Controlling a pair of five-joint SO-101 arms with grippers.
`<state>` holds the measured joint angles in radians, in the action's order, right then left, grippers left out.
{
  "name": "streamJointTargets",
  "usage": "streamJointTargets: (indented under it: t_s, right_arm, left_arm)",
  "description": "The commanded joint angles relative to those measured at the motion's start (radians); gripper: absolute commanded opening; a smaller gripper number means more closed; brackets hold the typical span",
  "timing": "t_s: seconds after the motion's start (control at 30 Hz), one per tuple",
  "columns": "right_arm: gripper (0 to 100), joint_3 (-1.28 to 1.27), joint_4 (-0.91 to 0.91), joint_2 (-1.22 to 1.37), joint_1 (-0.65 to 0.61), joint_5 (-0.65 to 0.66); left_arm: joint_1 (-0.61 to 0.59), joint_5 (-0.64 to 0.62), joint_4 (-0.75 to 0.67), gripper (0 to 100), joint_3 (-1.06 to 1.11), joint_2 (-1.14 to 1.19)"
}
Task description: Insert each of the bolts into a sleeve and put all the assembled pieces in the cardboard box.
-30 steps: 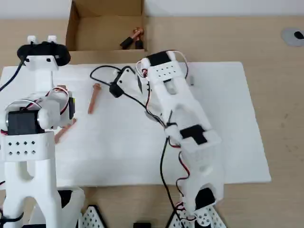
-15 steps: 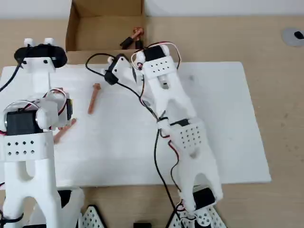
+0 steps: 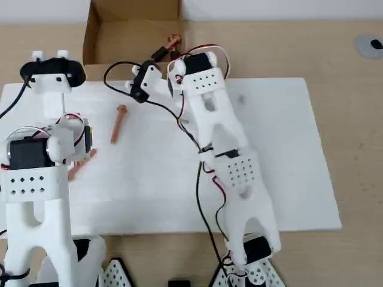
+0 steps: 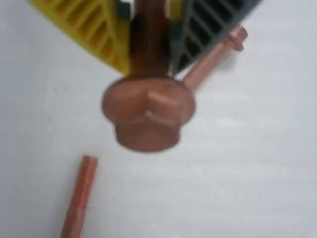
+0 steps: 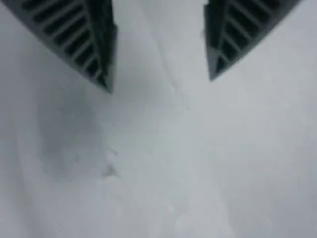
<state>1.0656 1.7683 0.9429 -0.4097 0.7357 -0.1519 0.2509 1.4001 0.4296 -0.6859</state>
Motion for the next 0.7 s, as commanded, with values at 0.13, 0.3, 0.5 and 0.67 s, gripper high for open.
streamJointTargets:
  t_s: [0.13,0.3,0.5,0.67]
  right_arm:
    - [15.6,0.045,-0.051,-0.005,0.045,0.061]
    - [15.6,0.042,-0.152,0.002,0.070,0.095]
    - [15.6,0.050,-0.276,0.064,0.067,0.106]
    - [15.7,0.051,-0.390,0.105,0.062,0.106]
  left_arm:
    - [-0.008,0.003,-0.063,1,0.035,-0.033]
    - [-0.008,0.003,-0.075,1,0.038,-0.028]
    - [-0.006,0.003,-0.077,1,0.038,-0.025]
    - [-0.006,0.003,-0.077,1,0.038,-0.025]
